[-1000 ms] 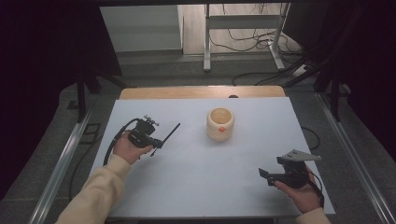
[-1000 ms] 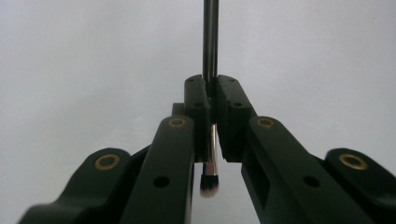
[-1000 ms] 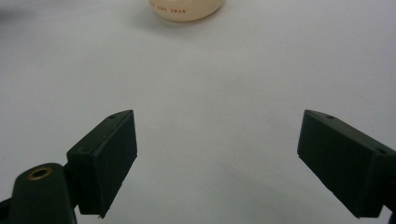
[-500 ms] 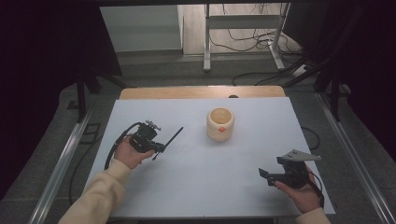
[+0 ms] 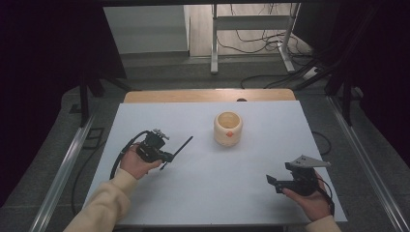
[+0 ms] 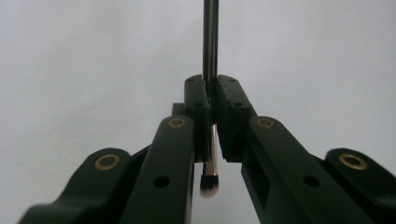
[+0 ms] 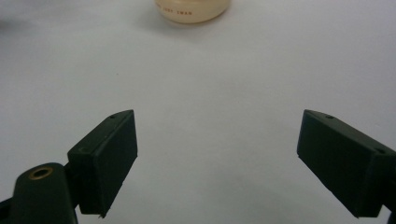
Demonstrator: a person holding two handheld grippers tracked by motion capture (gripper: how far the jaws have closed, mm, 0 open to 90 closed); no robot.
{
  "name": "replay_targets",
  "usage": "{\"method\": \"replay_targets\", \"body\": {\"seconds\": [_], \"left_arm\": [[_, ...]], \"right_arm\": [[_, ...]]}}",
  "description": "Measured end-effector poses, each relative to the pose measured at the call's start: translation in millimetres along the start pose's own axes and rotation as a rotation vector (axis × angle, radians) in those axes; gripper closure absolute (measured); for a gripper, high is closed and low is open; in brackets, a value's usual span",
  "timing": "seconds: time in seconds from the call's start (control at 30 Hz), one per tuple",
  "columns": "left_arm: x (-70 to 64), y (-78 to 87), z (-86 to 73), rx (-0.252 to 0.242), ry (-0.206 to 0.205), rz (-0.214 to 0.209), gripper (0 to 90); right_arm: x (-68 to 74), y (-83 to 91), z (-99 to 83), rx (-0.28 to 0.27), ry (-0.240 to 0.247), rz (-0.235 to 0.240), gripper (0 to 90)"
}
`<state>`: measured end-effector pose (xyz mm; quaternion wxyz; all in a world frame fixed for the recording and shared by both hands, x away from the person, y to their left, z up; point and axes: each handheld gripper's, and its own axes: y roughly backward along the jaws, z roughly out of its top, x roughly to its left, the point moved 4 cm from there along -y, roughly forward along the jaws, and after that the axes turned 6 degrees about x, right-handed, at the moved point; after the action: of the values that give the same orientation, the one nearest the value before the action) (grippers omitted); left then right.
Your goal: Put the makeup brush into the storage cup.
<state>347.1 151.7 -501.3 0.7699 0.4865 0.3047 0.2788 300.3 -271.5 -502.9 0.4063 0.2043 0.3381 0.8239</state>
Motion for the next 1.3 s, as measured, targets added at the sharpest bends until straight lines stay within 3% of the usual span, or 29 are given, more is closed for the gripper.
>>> {"method": "replay_targets", "body": {"seconds": [0.9,1.3], "left_arm": [[-23.6,-8.9,0.2,-0.004,-0.056,-0.040,84.0],[-40.9,-15.6,2.8,0.006,-0.109,-0.055,84.0]], "right_arm": [[1.7,0.3,0.5,0.000,0.016,-0.003,12.2],[0.4,1.2,-0.2,-0.002,0.011,-0.009,12.3]]}}
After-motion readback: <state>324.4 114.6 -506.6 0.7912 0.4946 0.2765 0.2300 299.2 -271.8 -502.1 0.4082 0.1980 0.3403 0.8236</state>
